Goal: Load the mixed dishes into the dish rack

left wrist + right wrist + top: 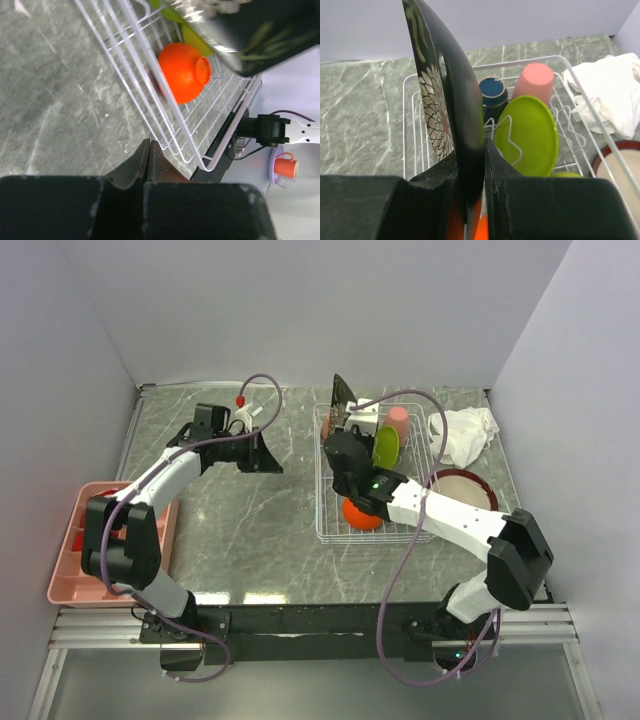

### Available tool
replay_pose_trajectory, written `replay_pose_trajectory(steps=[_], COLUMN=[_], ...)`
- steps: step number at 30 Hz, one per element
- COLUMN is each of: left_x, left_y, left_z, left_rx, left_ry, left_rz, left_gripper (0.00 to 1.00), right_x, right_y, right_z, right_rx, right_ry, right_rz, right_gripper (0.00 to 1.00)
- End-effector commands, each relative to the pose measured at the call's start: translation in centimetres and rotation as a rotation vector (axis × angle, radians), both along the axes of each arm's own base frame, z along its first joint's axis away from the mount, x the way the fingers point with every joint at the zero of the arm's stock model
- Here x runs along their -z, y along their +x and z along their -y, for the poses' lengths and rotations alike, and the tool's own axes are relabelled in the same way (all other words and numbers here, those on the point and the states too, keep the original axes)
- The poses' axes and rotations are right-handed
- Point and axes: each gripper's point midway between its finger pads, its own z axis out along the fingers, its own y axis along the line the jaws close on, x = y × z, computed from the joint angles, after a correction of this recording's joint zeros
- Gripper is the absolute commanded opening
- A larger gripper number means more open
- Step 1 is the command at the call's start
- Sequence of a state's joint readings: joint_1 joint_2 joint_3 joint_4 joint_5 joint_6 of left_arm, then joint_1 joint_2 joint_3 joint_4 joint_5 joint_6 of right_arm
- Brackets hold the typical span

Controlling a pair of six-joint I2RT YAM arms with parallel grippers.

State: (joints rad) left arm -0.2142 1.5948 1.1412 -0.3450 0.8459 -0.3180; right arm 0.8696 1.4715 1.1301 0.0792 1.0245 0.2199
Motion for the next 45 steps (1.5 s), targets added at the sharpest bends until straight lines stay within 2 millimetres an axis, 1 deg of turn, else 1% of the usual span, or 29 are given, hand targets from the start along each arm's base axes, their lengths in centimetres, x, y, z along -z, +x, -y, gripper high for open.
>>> replay_pose_trajectory(steps=[1, 3, 4, 5, 6, 10, 11, 12, 14, 15, 20, 21, 25, 28, 30, 31, 33, 36, 41, 45], left_x=[-3.5, -3.4, -3.7, -3.7, -3.7, -4.1, -3.9, -4.0, -3.9, -4.1, -4.4, -4.4, -4.4, -4.2, -4.3, -4.4, -4.5, -4.7, -5.0, -5.0], left_y=[-1.1, -1.4, -1.5, -1.5, -1.6, -1.8, -1.8, -1.8, -1.9, -1.9, -1.9, -2.0, -2.1, -2.2, -2.2, -2.1, -2.0, -2.0, -2.4, -2.7], left_z=[0.2, 0.1, 0.1, 0.0, 0.0, -0.4, -0.5, -0.5, -0.8, -0.8, -1.4, -1.4, -1.6, -1.6, -1.5, -1.5, -1.5, -1.4, -1.4, -1.5], left_rx=[0.033, 0.034, 0.032, 0.033, 0.031, 0.028, 0.025, 0.023, 0.016, 0.014, -0.001, 0.005, 0.008, 0.010, 0.011, 0.010, 0.008, 0.008, 0.012, 0.010], left_ry=[-0.046, -0.057, -0.061, -0.064, -0.064, -0.075, -0.076, -0.081, -0.087, -0.093, -0.109, -0.106, -0.104, -0.114, -0.120, -0.122, -0.129, -0.135, -0.139, -0.142], left_rz=[0.096, 0.090, 0.096, 0.099, 0.100, 0.103, 0.098, 0.097, 0.093, 0.097, 0.095, 0.098, 0.093, 0.081, 0.083, 0.085, 0.084, 0.089, 0.096, 0.098], left_gripper=[0.01, 0.01, 0.01, 0.01, 0.01, 0.01, 0.01, 0.01, 0.01, 0.01, 0.01, 0.01, 0.01, 0.01, 0.01, 0.01, 0.01, 0.01, 0.01, 0.01], right_x=[-6.0, -5.8, -5.2, -5.1, -4.5, -3.8, -3.9, -3.4, -3.2, -2.6, -1.7, -1.2, 0.0, -0.8, -2.0, -2.1, -2.9, -3.4, -2.9, -2.9], right_y=[1.1, 1.4, 1.7, 1.8, 2.1, 2.7, 2.8, 3.0, 3.2, 3.4, 3.9, 4.1, 4.1, 3.7, 3.2, 3.0, 2.7, 2.3, 2.1, 2.1], right_z=[-1.2, -1.6, -1.9, -2.1, -2.4, -3.2, -3.3, -3.5, -3.7, -3.9, -4.4, -4.6, -4.8, -5.0, -4.9, -4.9, -4.7, -5.0, -5.4, -5.6], right_rx=[0.063, 0.063, 0.063, 0.064, 0.065, 0.065, 0.066, 0.067, 0.071, 0.072, 0.075, 0.076, 0.080, 0.070, 0.060, 0.053, 0.045, 0.016, 0.000, -0.007], right_ry=[0.244, 0.242, 0.232, 0.237, 0.226, 0.216, 0.220, 0.211, 0.207, 0.198, 0.162, 0.153, 0.128, 0.124, 0.116, 0.105, 0.089, 0.059, 0.016, 0.002], right_rz=[0.168, 0.168, 0.158, 0.157, 0.146, 0.136, 0.138, 0.131, 0.128, 0.121, 0.130, 0.124, 0.109, 0.123, 0.151, 0.153, 0.165, 0.180, 0.168, 0.165], right_gripper=[0.00, 0.00, 0.00, 0.00, 0.00, 0.00, 0.00, 0.00, 0.00, 0.00, 0.00, 0.00, 0.00, 0.00, 0.00, 0.00, 0.00, 0.00, 0.00, 0.00])
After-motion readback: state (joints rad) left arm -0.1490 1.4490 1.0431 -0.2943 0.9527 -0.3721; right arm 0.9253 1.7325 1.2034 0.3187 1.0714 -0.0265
